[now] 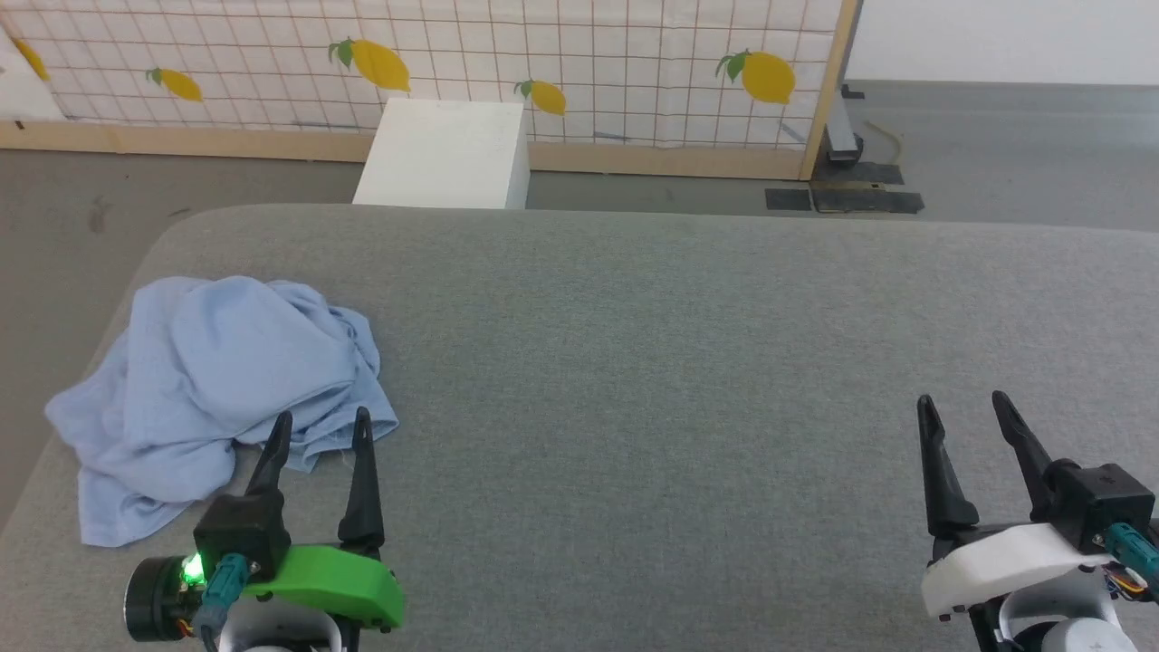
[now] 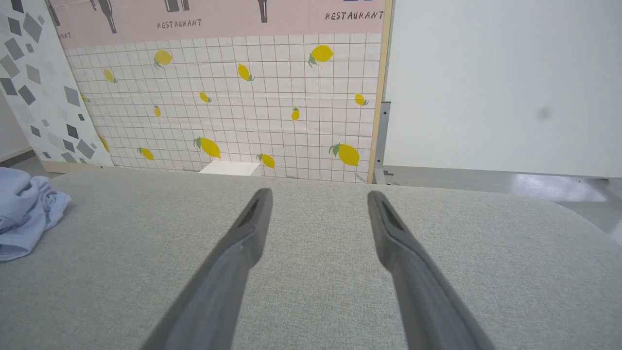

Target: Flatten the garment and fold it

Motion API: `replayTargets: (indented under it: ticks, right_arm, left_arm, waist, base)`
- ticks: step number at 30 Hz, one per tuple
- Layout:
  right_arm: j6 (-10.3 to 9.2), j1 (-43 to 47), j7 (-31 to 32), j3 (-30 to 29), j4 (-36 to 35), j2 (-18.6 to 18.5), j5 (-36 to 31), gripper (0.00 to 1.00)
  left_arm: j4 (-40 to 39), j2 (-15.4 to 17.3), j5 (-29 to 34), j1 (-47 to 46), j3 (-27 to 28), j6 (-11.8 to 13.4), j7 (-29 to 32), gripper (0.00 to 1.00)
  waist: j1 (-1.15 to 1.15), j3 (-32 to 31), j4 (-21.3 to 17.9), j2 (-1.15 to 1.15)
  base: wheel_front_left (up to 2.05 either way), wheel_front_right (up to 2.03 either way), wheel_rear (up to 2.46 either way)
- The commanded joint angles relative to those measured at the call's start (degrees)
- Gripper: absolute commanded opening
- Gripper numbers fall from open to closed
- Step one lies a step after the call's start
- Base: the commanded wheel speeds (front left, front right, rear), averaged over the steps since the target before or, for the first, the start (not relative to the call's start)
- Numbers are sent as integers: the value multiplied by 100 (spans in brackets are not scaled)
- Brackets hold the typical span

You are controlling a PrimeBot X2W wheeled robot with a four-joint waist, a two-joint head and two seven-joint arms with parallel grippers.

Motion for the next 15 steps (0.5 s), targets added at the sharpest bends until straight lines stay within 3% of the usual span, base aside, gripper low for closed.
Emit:
replayTargets:
  ticks: [1,15]
  right_arm:
    - [-5,13,-83,-8,30,8,57,100]
    - [-7,68,-248,64,190,9,136,100]
  left_arm:
    - [-28,-12,-28,69,21,1,-66,100]
    - [-98,-15,-120,218,40,24,-230,100]
  waist:
    - [0,-16,62,0]
    - [0,-69,505,0]
  base:
    - [0,0,0]
    - [0,0,0]
